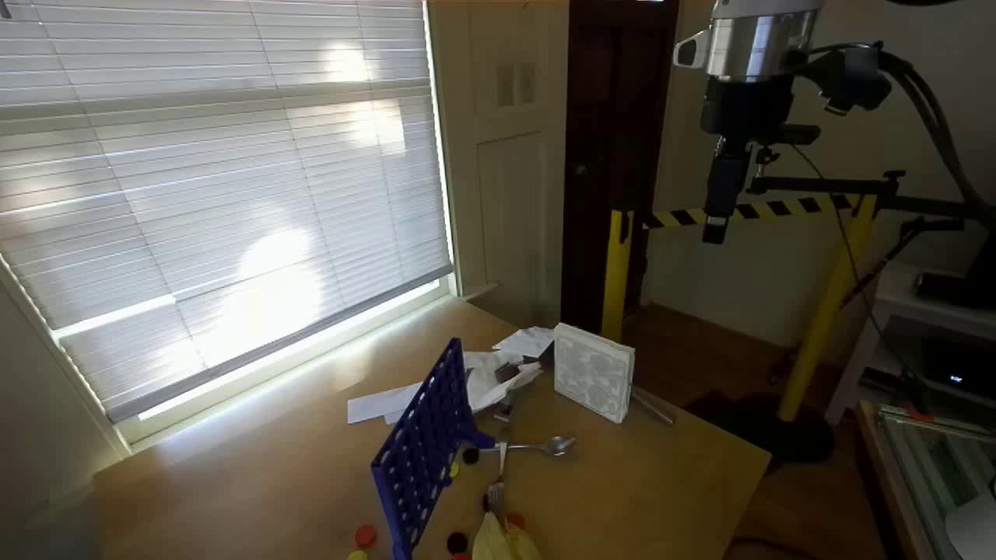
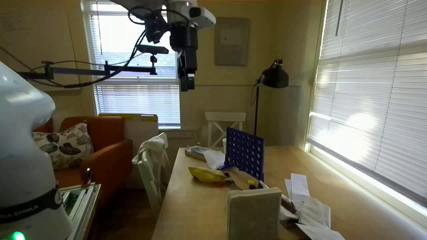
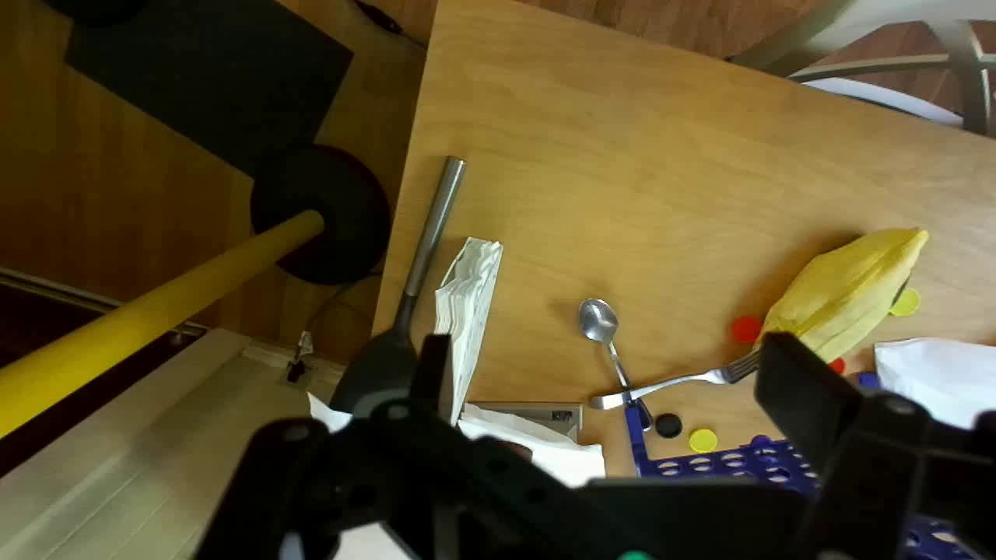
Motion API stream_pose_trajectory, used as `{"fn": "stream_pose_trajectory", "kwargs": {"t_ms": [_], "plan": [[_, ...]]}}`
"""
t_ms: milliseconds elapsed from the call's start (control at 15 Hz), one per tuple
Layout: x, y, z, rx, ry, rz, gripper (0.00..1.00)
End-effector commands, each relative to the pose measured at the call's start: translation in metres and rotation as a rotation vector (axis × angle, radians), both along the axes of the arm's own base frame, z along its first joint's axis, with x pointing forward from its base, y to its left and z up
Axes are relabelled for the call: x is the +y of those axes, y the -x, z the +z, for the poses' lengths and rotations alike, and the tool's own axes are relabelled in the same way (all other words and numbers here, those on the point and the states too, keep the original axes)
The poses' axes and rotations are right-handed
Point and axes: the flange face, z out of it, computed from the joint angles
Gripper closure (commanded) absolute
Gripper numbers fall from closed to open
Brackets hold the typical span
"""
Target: Slightly move the yellow pencil case and the fork
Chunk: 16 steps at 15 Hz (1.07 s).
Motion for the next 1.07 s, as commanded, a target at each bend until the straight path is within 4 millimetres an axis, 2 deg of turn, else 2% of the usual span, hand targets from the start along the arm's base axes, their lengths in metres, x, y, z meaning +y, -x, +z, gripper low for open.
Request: {"fn": "stream_pose_trajectory", "kwargs": {"t_ms": [0, 533, 667, 800, 1000], "plan": [[0.0, 0.0, 0.0, 0.001, 0.0, 0.0, 0.0], [0.0, 0.0, 0.0, 0.001, 0.0, 0.0, 0.0], [0.008, -0.005, -0.01, -0.018, -0.024, 0.033, 0.0], [0.027, -0.015, -0.029, -0.041, -0.029, 0.181, 0.0], [0.062, -0.035, -0.075, -0.056, -0.101, 0.32, 0.0]]}}
